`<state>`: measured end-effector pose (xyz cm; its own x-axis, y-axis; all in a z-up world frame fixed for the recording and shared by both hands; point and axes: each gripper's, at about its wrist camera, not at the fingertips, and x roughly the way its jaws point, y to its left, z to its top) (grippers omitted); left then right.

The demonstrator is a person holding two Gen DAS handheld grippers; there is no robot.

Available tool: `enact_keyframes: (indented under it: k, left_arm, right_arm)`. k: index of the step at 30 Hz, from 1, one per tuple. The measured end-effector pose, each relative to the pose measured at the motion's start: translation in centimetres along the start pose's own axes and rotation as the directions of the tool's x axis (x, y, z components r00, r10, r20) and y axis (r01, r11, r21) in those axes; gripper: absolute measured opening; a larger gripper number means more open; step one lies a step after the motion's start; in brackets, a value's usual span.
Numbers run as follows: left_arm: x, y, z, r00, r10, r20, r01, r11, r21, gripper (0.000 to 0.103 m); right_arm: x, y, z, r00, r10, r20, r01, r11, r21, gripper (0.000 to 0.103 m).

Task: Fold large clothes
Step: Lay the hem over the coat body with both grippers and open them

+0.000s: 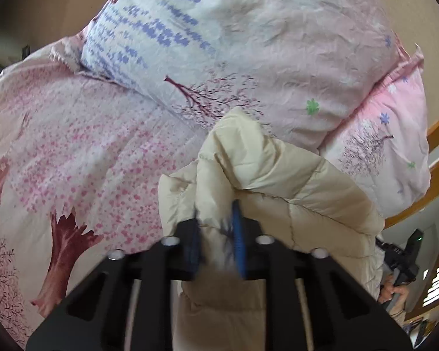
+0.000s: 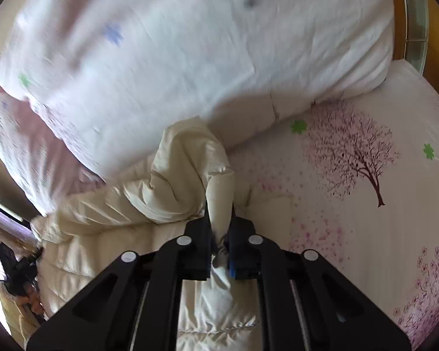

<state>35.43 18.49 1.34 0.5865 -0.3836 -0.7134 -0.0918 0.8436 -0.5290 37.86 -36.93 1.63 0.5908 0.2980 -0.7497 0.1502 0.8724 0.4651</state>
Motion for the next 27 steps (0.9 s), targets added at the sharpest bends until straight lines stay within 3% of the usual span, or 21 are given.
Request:
enact_keyframes:
  k: [3,5,8,11,14,15,17,19,20,23,25,27]
  left_arm:
    - [-1.1,-0.2,-0.1,1.000,-0.014,0.024,0.014,1.000,-0.002,0.008]
    - [-1.8,0.0,-0.2,0.999,-0.009,0.046,0.009,1.000,-0.006,0.007]
    - [-1.3,0.9,-0.7,0.999,0.008,0.031,-0.007,1.000,-0.030,0.006]
    - [-0.4,1.4,-1.1,1.000,0.007,0.011,-0.006,0.998,-0.058,0.006]
    - [-1.1,1.1,-0.7,1.000,-0.008,0.013,0.009,0.999,-0.053,0.007]
    - [-1.5,0.9,-0.5,1.000,-0.009,0.018,0.010,0.999,-0.048,0.009]
    - [-3.2,0.2,-0.2,0.997,0.012,0.077,-0.011,1.000,-0.018,0.017]
    - [-4.6,-1.0,-0.2,0.990,0.023,0.140,-0.027,0.999,0.027,0.028]
    - [-5.0,-1.6,-0.3,0.987,0.010,0.159,-0.018,0.999,0.045,0.034]
    - [-4.4,-4.1,-0.6,0.987,-0.066,0.147,0.051,0.993,0.103,0.045]
    - [-2.6,-5.6,-1.0,0.992,-0.085,0.090,0.073,0.988,0.135,0.045]
    - [-0.8,-6.5,-1.1,0.996,-0.080,0.047,0.073,0.987,0.142,0.045]
  right_arm:
    - [-2.8,-0.7,-0.2,0.994,0.084,0.070,-0.088,0.994,0.059,0.007]
    - [-3.5,-1.6,-0.5,0.993,0.073,0.091,-0.082,0.991,0.101,0.007]
    - [-1.5,-3.1,-1.1,0.999,-0.045,0.019,0.042,0.987,0.156,0.007]
    - [1.5,-4.0,-2.2,0.992,-0.100,-0.070,0.111,0.978,0.176,0.008]
    - [0.7,-2.5,-2.0,0.985,-0.166,-0.040,0.169,0.979,0.115,0.022]
    - [0.0,-2.1,-1.8,0.985,-0.173,-0.016,0.173,0.979,0.105,0.035]
    - [-2.2,-0.8,-1.5,0.986,-0.154,0.065,0.149,0.986,0.074,0.049]
    - [-3.5,0.7,-1.5,0.989,-0.102,0.105,0.100,0.995,0.025,0.049]
    - [-3.6,1.8,-1.5,0.995,-0.037,0.096,0.039,0.999,-0.010,0.049]
    - [-0.9,4.4,-1.5,0.995,0.092,-0.035,-0.094,0.994,-0.063,0.049]
    - [1.9,5.3,-1.3,0.988,0.097,-0.125,-0.104,0.993,-0.053,0.049]
    - [4.0,5.7,-0.6,0.986,0.064,-0.152,-0.071,0.997,-0.042,0.049]
